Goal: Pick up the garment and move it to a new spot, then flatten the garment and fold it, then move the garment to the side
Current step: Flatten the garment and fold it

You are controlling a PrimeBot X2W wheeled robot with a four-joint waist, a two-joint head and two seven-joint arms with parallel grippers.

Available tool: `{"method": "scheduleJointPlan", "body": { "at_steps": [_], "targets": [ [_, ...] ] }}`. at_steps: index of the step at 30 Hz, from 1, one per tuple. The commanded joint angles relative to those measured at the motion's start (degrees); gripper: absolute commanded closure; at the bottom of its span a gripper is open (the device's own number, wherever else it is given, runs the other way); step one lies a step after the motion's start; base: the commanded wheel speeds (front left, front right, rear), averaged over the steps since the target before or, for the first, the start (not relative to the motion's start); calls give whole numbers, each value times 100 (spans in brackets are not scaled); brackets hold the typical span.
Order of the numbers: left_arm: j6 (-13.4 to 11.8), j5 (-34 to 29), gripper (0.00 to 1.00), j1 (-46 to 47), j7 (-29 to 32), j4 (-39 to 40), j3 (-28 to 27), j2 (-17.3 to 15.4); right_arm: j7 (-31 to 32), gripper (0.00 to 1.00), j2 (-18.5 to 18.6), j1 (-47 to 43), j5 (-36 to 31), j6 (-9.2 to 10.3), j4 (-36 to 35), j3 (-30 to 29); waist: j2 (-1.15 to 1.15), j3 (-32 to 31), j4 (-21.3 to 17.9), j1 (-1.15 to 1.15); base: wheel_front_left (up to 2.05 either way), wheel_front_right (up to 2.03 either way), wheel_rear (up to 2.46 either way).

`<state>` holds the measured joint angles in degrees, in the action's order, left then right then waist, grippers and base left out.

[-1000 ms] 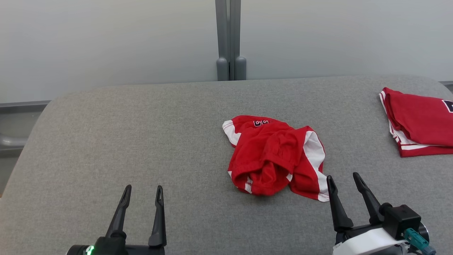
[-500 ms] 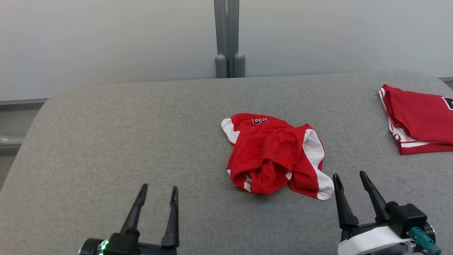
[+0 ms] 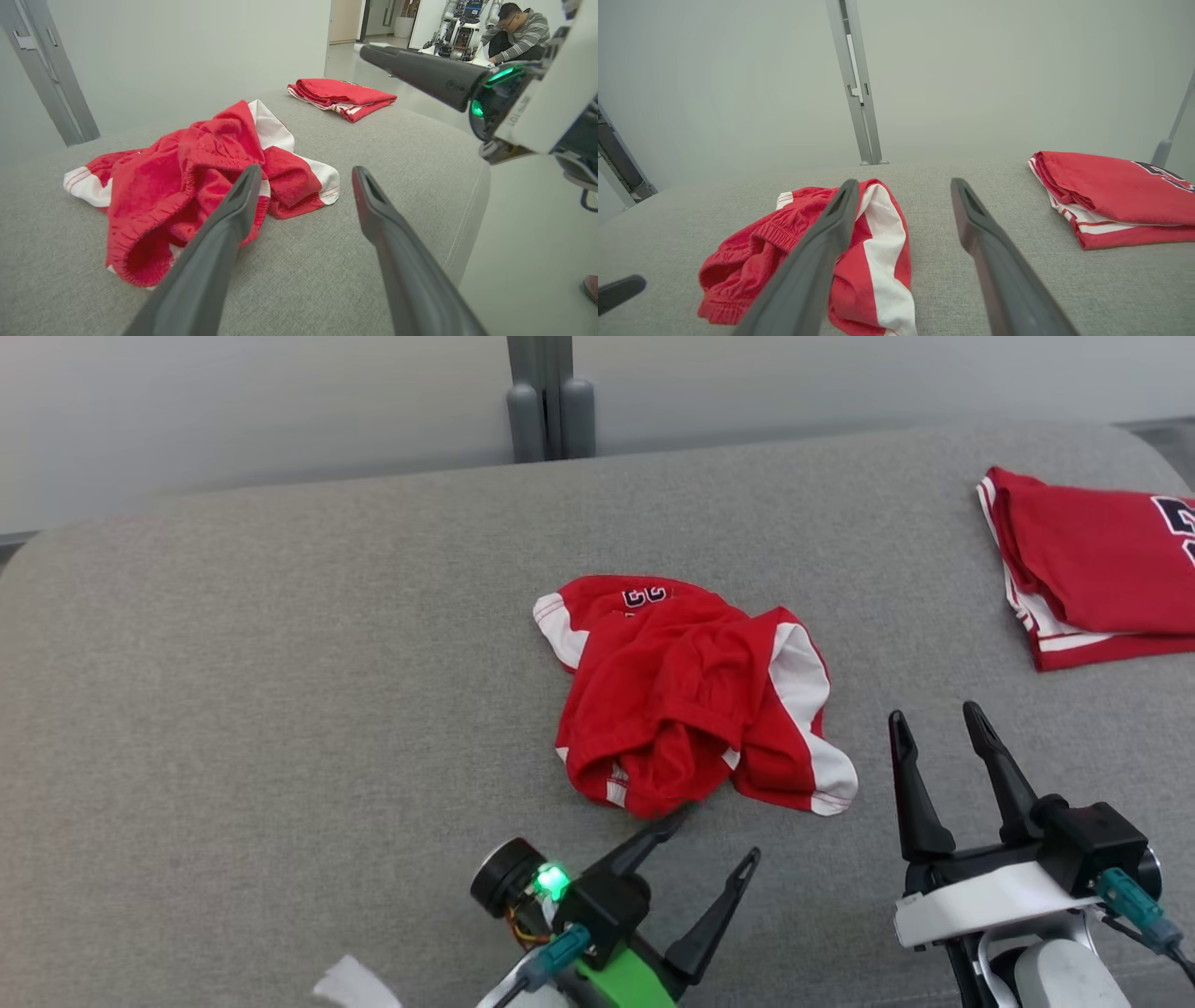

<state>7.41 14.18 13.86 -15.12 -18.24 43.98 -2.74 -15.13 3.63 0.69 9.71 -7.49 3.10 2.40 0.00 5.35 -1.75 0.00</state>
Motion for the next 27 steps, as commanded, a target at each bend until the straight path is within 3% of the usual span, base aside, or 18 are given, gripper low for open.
{"method": "scheduleJointPlan", "body": {
  "at_steps": [1,5,12,20,27],
  "targets": [
    [9,167,0,339,0,-192,230,-27,1,0,10,120,13,0,-29,-26,0,570,-489,0,0,0,0],
    [4,496,0,930,0,-670,566,-33,1,0,-15,239,46,-1,-55,-25,0,862,-731,0,0,0,0],
    [-97,953,0,1459,0,-1388,361,-24,1,0,-37,374,73,0,-99,-134,0,1077,-1008,0,0,0,0],
    [-555,1179,0,1756,0,-1847,498,-30,1,0,-53,438,90,0,-133,-108,0,1125,-1092,0,0,0,0],
    [-1142,1287,0,1918,0,-2107,542,-29,1,0,-56,471,116,0,-166,-76,0,1213,-1061,0,0,0,0]
  ]
}}
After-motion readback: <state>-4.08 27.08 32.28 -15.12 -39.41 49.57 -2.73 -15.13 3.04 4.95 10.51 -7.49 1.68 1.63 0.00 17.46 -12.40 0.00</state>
